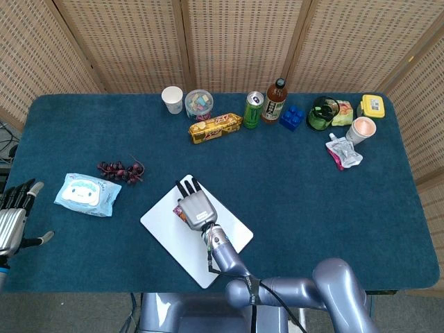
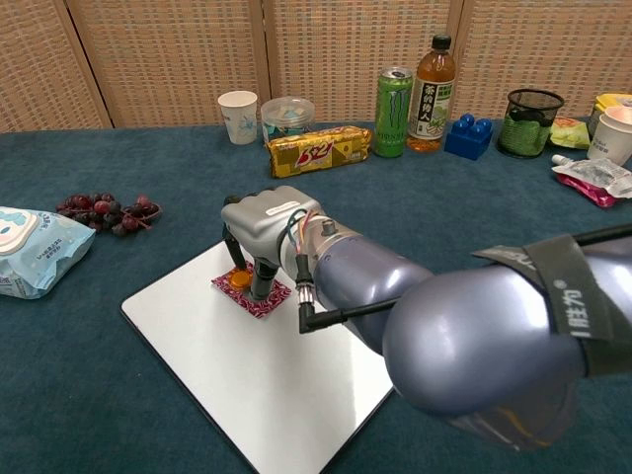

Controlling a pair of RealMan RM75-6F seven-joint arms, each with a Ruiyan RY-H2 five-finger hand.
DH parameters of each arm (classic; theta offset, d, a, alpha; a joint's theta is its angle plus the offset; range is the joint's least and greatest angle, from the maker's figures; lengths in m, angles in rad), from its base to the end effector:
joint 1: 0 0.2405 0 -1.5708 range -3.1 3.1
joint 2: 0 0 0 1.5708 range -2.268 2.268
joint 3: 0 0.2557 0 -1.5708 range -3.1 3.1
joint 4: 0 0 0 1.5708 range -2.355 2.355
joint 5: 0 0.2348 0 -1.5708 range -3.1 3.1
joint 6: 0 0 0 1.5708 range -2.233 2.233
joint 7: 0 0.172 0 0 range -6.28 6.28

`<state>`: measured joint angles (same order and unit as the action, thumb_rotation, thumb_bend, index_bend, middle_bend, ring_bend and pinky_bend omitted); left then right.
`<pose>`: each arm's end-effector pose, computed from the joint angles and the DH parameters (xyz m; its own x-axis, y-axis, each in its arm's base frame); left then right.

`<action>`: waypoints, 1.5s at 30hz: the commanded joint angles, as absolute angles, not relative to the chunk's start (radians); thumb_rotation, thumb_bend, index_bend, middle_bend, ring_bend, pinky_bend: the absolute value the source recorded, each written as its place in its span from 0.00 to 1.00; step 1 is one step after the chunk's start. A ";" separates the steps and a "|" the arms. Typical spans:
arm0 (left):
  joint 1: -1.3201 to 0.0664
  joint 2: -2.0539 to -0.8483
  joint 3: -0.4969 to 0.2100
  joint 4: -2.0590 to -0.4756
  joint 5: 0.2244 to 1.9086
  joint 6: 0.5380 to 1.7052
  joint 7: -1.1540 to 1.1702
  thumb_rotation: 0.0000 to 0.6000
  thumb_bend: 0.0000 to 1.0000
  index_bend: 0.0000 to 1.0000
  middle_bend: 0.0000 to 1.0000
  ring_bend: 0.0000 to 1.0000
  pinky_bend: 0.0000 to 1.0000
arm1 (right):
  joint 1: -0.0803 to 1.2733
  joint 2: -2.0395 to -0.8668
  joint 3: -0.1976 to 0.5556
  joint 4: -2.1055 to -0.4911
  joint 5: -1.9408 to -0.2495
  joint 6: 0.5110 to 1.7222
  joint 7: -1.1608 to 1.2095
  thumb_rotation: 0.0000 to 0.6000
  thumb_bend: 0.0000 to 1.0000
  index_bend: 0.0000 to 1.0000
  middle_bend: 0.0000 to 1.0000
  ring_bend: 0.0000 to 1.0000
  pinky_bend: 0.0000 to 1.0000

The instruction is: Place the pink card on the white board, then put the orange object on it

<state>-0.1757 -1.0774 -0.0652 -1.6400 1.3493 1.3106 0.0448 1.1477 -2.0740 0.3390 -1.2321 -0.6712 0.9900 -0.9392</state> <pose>-0.3309 0.2417 0.1321 0.4212 0.1256 0.8982 0.9016 0.0494 -0.4297 0.0353 -0.3482 -0.1863 0.6174 -0.2331 0.7513 -0.7381 -0.5021 0.4507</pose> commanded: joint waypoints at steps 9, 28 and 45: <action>-0.178 -1.069 -0.068 -1.636 1.343 1.304 0.025 1.00 0.00 0.00 0.00 0.00 0.00 | 1.163 -2.109 0.351 -1.157 -0.646 0.974 -0.931 1.00 0.11 0.16 0.00 0.00 0.00; -0.176 -1.076 -0.060 -1.640 1.356 1.315 0.045 1.00 0.00 0.00 0.00 0.00 0.00 | 1.063 -1.838 0.364 -1.435 -0.732 1.109 -0.915 1.00 0.13 0.13 0.00 0.00 0.00; -0.158 -1.099 -0.040 -1.645 1.419 1.374 0.089 1.00 0.00 0.00 0.00 0.00 0.00 | 0.574 -1.266 0.060 -1.552 -1.262 1.369 -0.329 1.00 0.02 0.12 0.00 0.00 0.00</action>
<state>-0.1594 -1.0982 -0.0406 -1.6451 1.4167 1.3712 0.0889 0.6923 -1.3439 0.1482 -1.5480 -1.1365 1.2689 -0.4670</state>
